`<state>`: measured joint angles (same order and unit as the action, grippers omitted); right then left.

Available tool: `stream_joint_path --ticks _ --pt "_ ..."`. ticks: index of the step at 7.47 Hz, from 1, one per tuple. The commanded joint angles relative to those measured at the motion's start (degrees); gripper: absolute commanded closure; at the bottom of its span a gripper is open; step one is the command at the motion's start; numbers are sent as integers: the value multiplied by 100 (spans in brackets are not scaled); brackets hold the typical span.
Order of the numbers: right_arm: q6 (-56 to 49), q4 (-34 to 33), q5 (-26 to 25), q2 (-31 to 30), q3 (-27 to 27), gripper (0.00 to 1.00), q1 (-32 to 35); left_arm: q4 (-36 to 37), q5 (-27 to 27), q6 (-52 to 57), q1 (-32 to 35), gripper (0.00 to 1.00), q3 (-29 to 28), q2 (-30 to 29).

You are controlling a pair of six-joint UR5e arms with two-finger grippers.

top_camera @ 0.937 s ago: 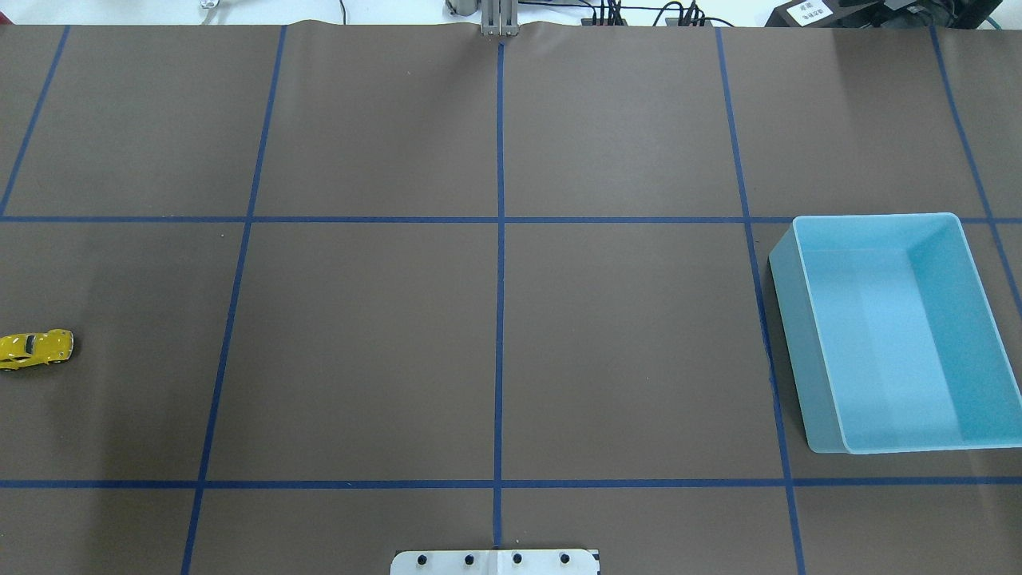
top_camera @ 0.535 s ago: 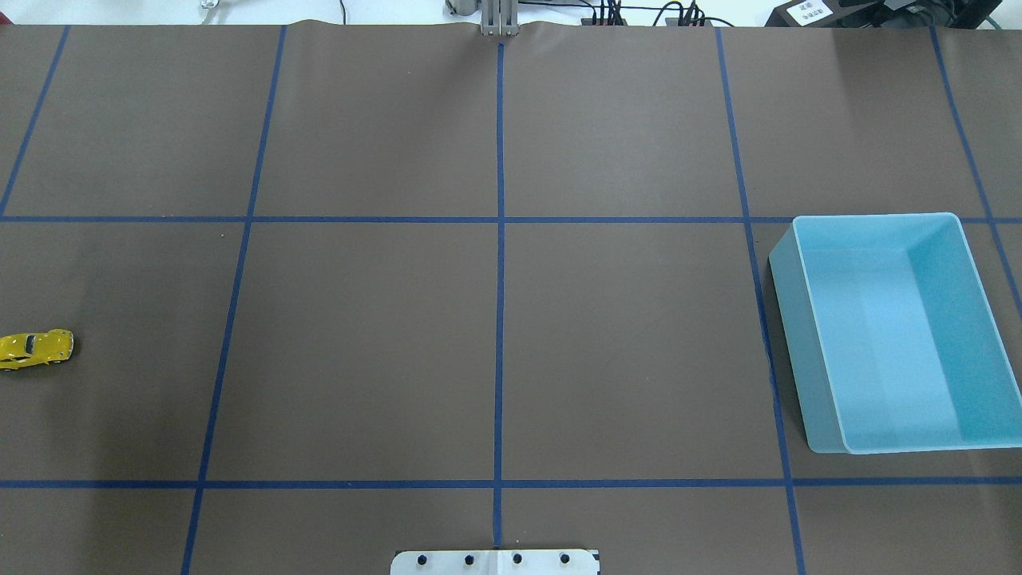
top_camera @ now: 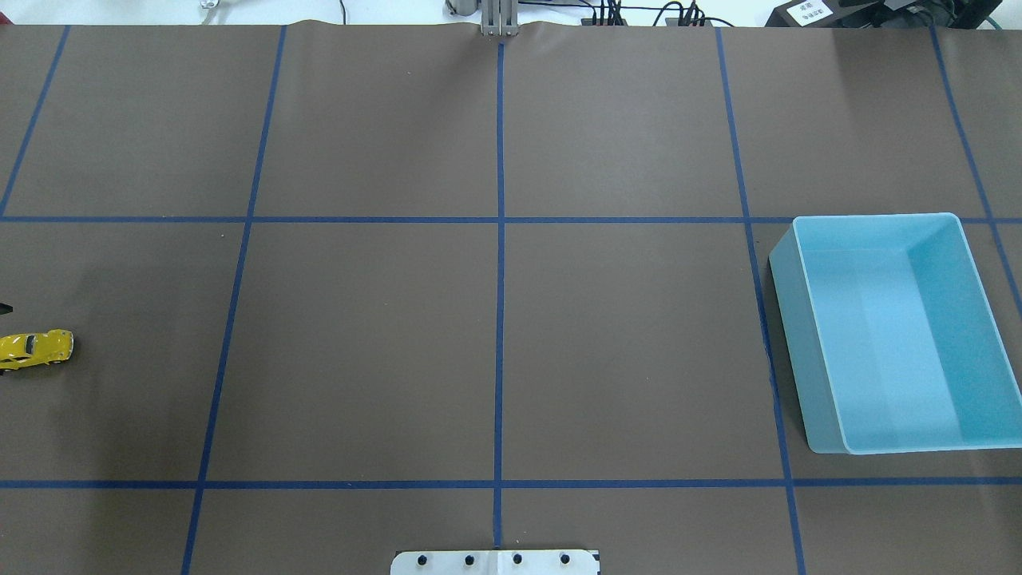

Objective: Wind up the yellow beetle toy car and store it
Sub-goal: 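Move the left gripper over the yellow beetle toy car and lower, then close the left gripper on the yellow car's body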

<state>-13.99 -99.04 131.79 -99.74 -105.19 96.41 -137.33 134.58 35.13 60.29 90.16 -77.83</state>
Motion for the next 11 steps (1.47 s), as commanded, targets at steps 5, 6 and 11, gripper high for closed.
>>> stream_joint_path --ticks 5,6,11 --pt "1 333 -22 -46 52 0 0 -119 -538 -33 -263 1 -34 -4" --pt "1 333 -22 -46 60 0 -9 -110 -538 -33 -367 1 -34 -22" --pt "10 333 -22 -46 95 0 -9 -101 -555 -33 -552 5 -104 -118"
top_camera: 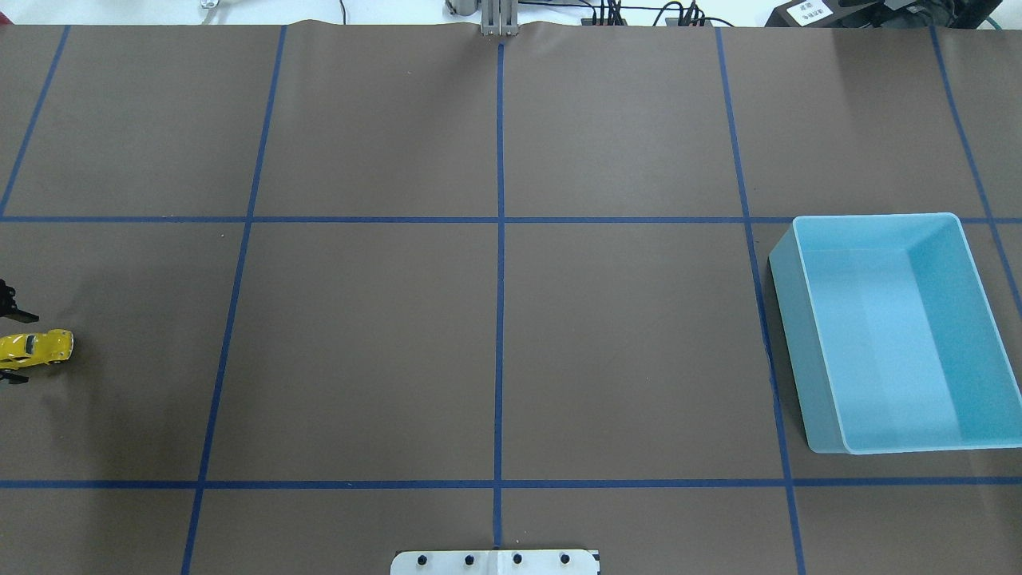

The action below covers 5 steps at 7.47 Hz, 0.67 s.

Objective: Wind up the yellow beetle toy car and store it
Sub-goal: 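Close the left gripper on the yellow car's body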

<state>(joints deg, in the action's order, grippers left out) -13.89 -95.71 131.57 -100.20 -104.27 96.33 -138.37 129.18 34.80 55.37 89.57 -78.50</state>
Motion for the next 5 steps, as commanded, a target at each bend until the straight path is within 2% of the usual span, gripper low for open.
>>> stream_joint_path --ticks 1,5 --pt "0 0 0 0 3 0 9 3 -24 0 -61 5 -97 -95" --pt "0 0 0 -18 11 0 0 12 -42 -200 -149 9 -150 -183"
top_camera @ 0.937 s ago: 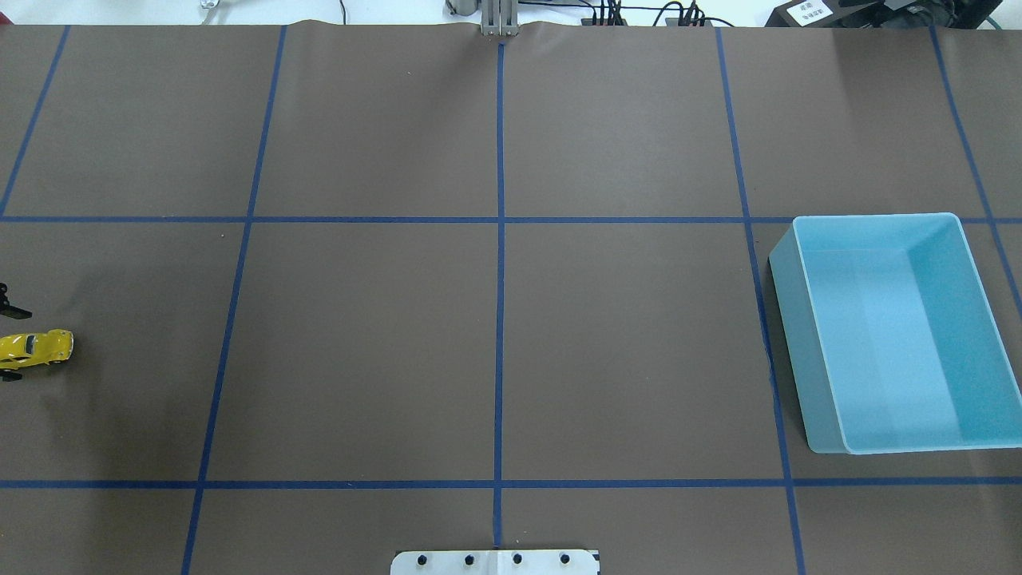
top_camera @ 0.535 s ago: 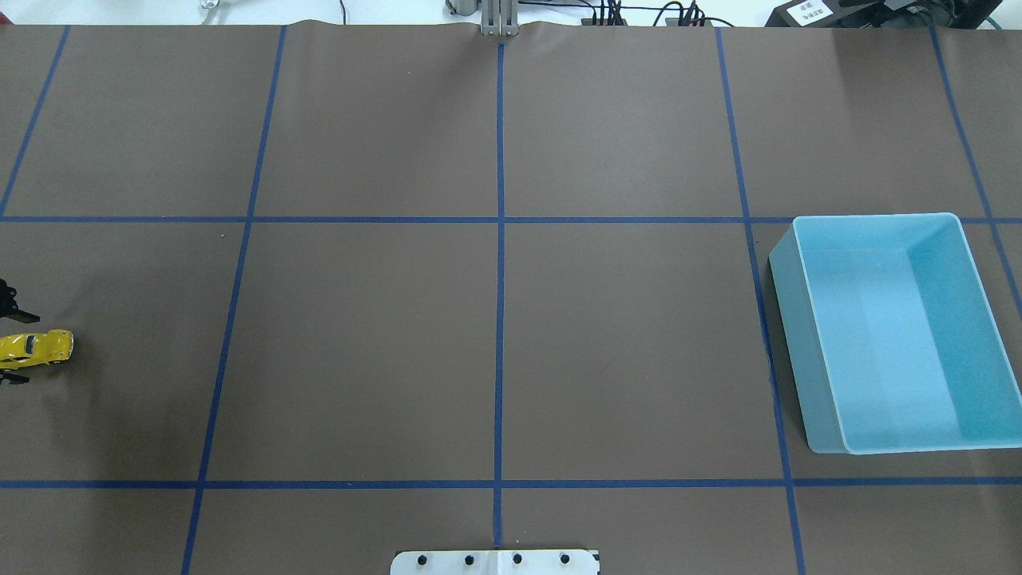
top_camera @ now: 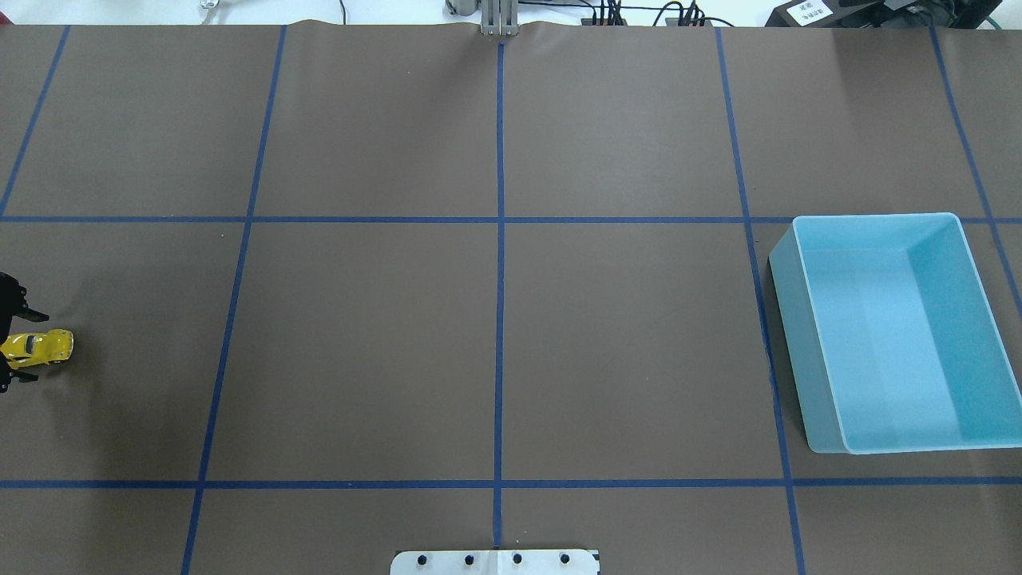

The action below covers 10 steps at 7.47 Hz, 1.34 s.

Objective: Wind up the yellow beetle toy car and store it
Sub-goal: 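Close the left gripper on the yellow car's body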

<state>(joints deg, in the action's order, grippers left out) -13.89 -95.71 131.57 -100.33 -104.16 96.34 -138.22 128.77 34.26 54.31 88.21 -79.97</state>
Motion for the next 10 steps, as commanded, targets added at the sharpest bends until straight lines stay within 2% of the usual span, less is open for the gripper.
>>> stream_joint_path --ticks 1,3,4,7,9,10 --pt "0 0 0 -13 1 0 7 6 8 -157 -69 10 -14 -45" --pt "9 0 9 -13 1 0 7 -3 8 -157 -78 17 -5 -36" --pt "9 -9 9 -13 9 0 7 -3 25 -166 -78 29 -5 -36" --pt "9 -9 18 -21 9 0 -2 -47 52 -140 -70 83 12 -27" --pt "17 0 26 -21 44 0 7 -317 200 -139 -52 99 144 17" --pt "9 -9 26 -21 44 0 7 -380 306 -139 -43 100 266 17"
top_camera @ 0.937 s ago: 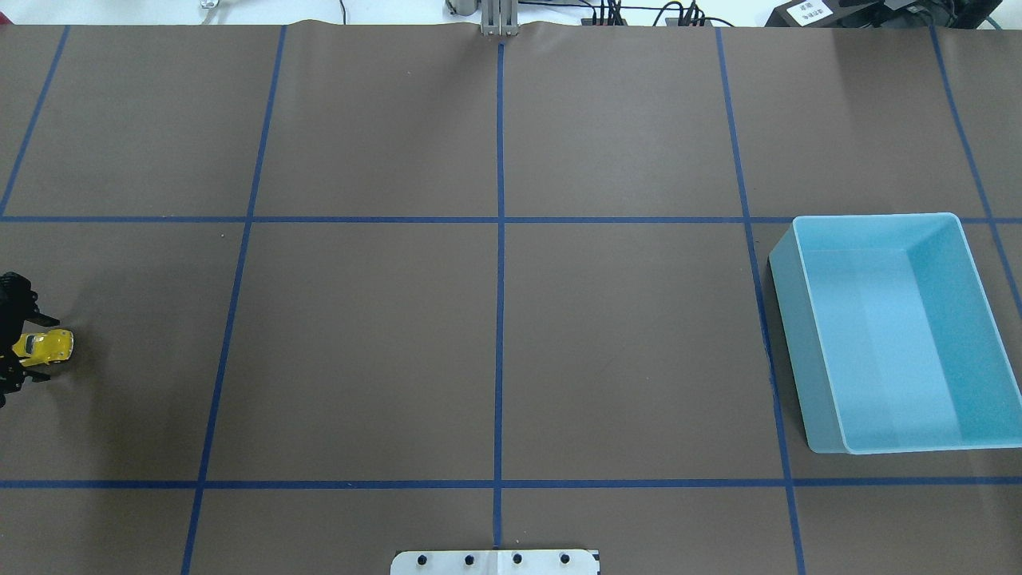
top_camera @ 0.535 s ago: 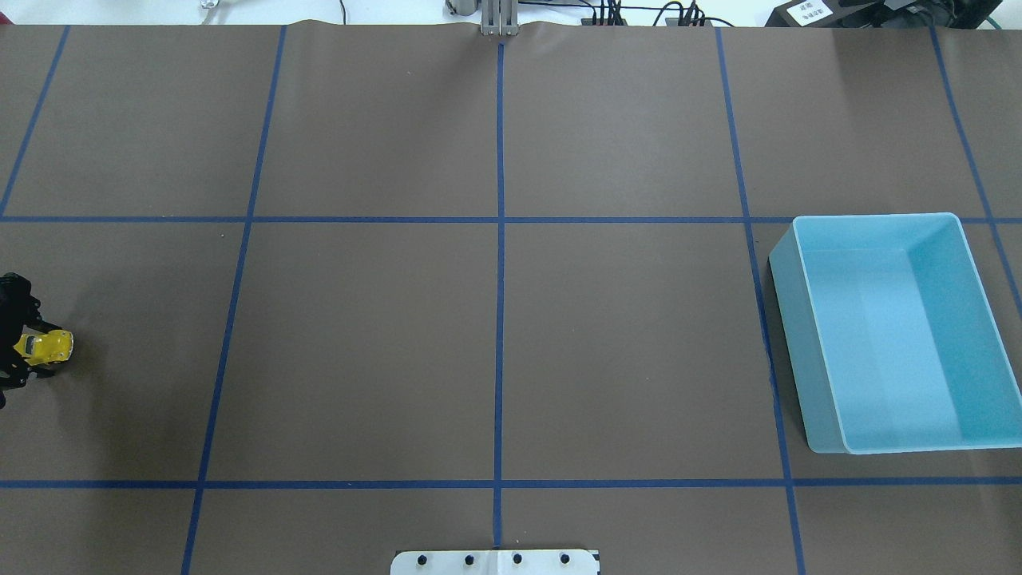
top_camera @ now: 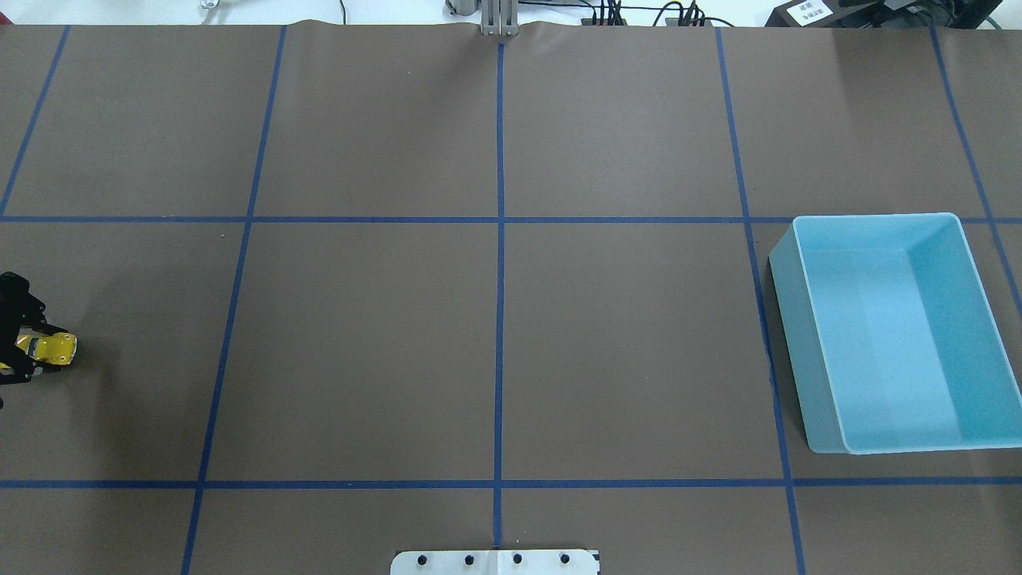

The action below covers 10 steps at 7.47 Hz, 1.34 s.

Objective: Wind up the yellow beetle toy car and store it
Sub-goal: 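Close the left gripper on the yellow car's body, then drag the held car along the table away from the table edge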

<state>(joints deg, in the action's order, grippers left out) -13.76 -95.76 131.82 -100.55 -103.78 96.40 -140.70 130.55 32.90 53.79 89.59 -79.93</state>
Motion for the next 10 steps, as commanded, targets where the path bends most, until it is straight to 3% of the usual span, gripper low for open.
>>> stream_joint_path --ticks 1,5,10 --pt "5 5 1 0 7 0 2 -150 137 6 0 100 251 -48" --pt "-4 -4 1 0 15 0 2 -203 339 -12 -79 100 401 -601" --pt "5 -4 10 0 15 0 2 -212 400 -38 -307 100 -108 -1033"
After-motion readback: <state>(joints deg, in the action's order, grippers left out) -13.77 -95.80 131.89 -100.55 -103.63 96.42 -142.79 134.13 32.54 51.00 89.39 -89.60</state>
